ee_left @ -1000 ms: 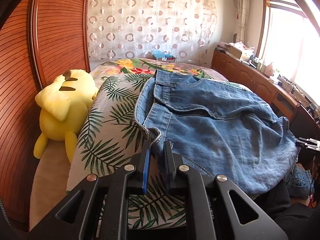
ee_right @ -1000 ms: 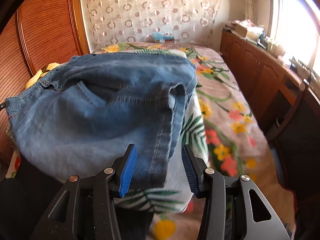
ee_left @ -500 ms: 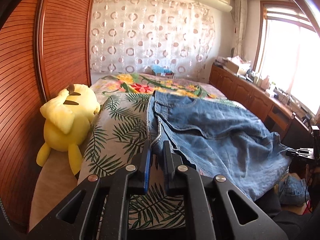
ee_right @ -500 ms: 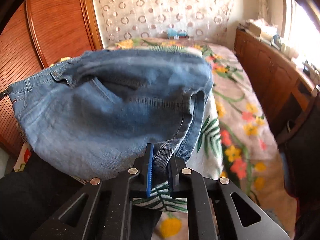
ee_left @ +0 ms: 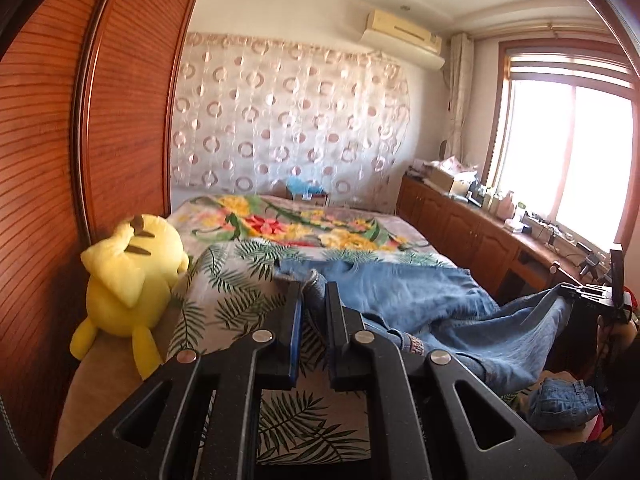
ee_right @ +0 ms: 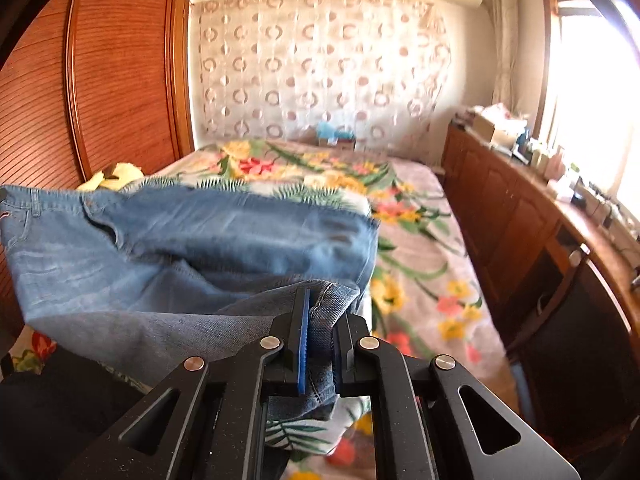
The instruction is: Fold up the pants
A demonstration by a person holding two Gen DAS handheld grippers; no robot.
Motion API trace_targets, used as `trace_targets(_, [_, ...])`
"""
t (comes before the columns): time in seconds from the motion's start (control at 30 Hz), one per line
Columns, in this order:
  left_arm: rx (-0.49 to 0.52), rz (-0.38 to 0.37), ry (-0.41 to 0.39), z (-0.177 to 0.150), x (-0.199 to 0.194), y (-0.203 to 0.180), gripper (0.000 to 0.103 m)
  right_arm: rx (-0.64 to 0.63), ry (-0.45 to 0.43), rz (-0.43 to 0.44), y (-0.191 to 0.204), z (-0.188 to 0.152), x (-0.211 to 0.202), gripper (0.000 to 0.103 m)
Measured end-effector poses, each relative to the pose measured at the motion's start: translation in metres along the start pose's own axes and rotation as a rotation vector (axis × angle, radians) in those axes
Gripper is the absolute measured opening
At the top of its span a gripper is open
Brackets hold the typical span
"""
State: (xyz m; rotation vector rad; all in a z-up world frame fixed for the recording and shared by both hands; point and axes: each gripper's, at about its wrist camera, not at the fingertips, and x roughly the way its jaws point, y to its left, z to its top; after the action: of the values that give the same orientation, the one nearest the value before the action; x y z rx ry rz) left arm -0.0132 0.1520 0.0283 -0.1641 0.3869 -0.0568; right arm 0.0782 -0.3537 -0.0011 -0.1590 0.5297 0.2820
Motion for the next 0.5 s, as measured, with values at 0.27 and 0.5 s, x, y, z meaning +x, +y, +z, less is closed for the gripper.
trace_targets(0.27, [0.002,0.015,-0.001,0.002,0.007,0.005,0.011,-0.003,-0.04,-0.025,0.005,-0.011,-0.002,0.008])
trace_targets(0.5, [0.022,0.023,0.03,0.012,0.051,0.006,0.011,-0.012,-0.028,-0.049,0.004,0.008,0.017,0.008])
